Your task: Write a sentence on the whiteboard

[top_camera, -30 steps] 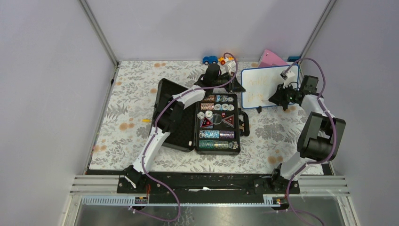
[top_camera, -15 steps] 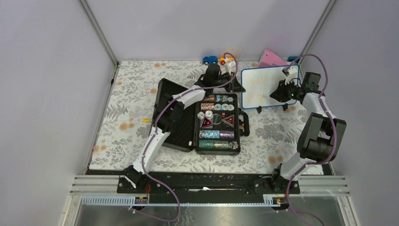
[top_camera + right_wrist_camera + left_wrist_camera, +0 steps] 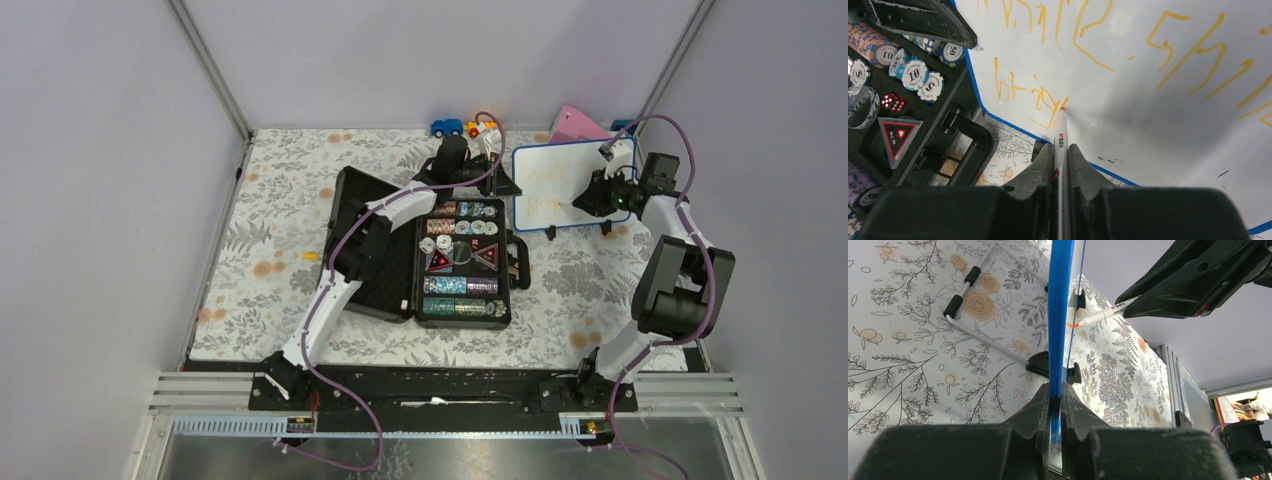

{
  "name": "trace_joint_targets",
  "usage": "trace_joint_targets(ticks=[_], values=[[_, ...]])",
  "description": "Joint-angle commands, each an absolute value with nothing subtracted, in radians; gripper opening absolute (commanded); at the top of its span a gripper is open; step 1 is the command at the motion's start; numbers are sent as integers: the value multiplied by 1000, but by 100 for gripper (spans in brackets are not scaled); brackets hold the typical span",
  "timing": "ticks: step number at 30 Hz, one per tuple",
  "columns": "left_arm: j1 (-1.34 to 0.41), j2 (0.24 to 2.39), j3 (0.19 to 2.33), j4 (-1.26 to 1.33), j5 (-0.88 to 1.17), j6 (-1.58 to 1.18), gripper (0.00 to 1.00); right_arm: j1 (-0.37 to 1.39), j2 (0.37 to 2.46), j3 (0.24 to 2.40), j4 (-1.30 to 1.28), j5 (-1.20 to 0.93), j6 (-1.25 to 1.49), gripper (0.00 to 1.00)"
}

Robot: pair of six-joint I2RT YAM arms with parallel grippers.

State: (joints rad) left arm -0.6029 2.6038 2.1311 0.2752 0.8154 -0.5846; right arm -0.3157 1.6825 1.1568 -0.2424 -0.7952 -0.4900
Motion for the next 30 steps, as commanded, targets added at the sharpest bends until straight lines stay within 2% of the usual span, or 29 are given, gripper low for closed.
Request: trace_joint_targets(ticks=[1, 30], values=[[-583, 2549, 2140, 256, 825, -583, 0, -298, 1687, 1199, -211, -794, -477, 0], [-583, 2552, 2140, 256, 821, -584, 0, -327, 1679, 1203, -207, -727, -498, 0]])
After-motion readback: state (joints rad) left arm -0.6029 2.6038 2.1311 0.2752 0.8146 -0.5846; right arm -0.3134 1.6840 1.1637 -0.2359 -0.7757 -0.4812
